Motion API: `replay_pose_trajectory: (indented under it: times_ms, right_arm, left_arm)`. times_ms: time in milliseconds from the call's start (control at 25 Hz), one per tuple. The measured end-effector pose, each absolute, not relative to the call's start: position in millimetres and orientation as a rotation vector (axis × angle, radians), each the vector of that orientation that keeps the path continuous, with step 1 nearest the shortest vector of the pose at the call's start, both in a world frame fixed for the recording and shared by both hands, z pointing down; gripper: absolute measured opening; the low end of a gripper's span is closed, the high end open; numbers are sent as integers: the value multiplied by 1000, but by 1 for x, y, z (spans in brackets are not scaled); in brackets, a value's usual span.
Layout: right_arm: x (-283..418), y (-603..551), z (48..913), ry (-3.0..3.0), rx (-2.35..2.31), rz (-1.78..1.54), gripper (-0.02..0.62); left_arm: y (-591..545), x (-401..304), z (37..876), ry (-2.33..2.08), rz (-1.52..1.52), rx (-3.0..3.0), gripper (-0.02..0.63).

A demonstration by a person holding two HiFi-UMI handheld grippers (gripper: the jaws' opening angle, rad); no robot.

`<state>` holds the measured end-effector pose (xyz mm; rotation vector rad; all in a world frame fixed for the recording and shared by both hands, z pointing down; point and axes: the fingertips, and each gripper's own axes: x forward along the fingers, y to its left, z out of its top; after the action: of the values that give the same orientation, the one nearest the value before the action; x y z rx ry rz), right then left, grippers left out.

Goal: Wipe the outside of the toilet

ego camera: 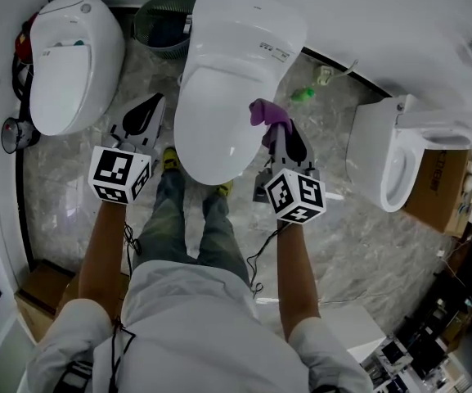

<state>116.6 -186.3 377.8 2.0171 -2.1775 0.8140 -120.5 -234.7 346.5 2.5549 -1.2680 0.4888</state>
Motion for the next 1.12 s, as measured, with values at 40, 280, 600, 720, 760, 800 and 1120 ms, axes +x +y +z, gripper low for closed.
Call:
replay_pose_trajectory:
  times_ms: [40, 280, 600, 720, 760, 800, 1120]
  right_arm:
    - [117, -188, 385, -2171, 2018, 823, 57]
    - [115, -197, 430, -2138, 1986, 879, 57]
    - [116, -205, 493, -2086, 1988, 932, 57]
    - [113, -207, 515, -2071, 1987, 949, 57]
    - [110, -208, 521, -2069, 1989, 960, 57]
    - [108, -207, 528, -2067, 1991, 973, 57]
    - [94, -210, 577, -2041, 1973, 992, 57]
  left_arm:
    - [-237, -120, 353, -1264, 492, 2550, 12]
    - [-249, -118, 395, -1250, 515, 2515, 12]
    - [-260, -118, 460, -1236, 515, 2458, 12]
    - [-261, -120, 486, -1226, 527, 2432, 12]
    - [-261, -120, 495, -1222, 533, 2425, 12]
    - [-260, -121, 503, -1219, 537, 2418, 12]
    - [-257, -128, 551, -1213, 542, 2380, 12]
